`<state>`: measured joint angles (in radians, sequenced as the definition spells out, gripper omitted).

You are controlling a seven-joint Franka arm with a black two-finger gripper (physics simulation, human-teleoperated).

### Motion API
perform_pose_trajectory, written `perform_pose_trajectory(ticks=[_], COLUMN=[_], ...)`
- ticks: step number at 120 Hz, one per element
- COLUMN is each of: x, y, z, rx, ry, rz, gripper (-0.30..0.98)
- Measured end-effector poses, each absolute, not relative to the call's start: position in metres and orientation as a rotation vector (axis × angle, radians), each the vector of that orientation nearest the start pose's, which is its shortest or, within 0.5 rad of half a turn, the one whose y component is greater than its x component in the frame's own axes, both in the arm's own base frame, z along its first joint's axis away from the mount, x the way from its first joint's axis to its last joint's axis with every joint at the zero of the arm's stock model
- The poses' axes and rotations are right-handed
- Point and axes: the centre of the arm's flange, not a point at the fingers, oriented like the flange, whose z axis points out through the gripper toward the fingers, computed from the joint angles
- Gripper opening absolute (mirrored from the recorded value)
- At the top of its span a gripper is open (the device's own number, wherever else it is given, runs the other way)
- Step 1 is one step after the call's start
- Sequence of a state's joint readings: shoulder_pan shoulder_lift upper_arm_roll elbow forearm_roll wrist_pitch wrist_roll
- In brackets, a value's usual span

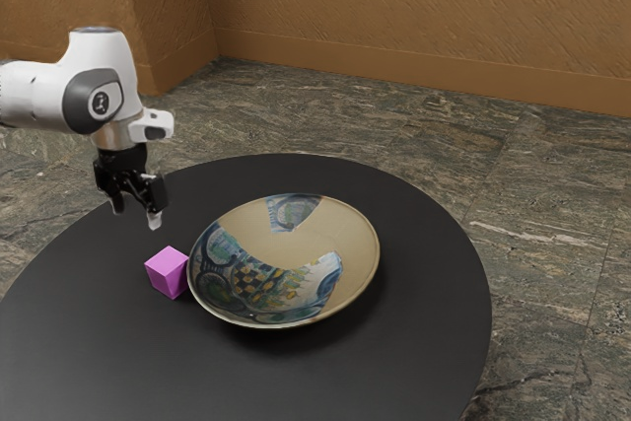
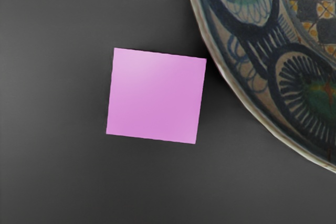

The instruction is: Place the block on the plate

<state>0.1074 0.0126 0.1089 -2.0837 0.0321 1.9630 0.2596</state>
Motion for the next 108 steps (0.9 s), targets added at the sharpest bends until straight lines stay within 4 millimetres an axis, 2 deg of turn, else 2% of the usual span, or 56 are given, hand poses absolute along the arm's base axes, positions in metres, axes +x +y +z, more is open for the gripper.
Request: perform_pose_trajectory(ticks=[12, 22, 32, 40, 50, 59, 66, 87, 108], x=[0.507, 0.498, 0.5, 0.505, 0.512, 0.512, 0.508, 0.502, 0.499], y=[0.127, 0.131, 0.13, 0.12, 0.098, 0.085, 0.088, 0.114, 0.114], z=[0.37, 0.349, 0.338, 0.335, 0.33, 0.325, 0.322, 0.321, 0.313], rx=[-3.133, -3.123, -3.112, -3.102, -3.091, -3.085, -3.085, -3.089, -3.088], ry=[0.071, 0.086, 0.119, 0.17, 0.256, 0.306, 0.303, 0.242, 0.256], rz=[0.209, 0.172, 0.126, 0.089, 0.061, 0.051, 0.048, 0.032, 0.024], gripper=[0.69, 0.69, 0.69, 0.69, 0.69, 0.69, 0.69, 0.69, 0.69])
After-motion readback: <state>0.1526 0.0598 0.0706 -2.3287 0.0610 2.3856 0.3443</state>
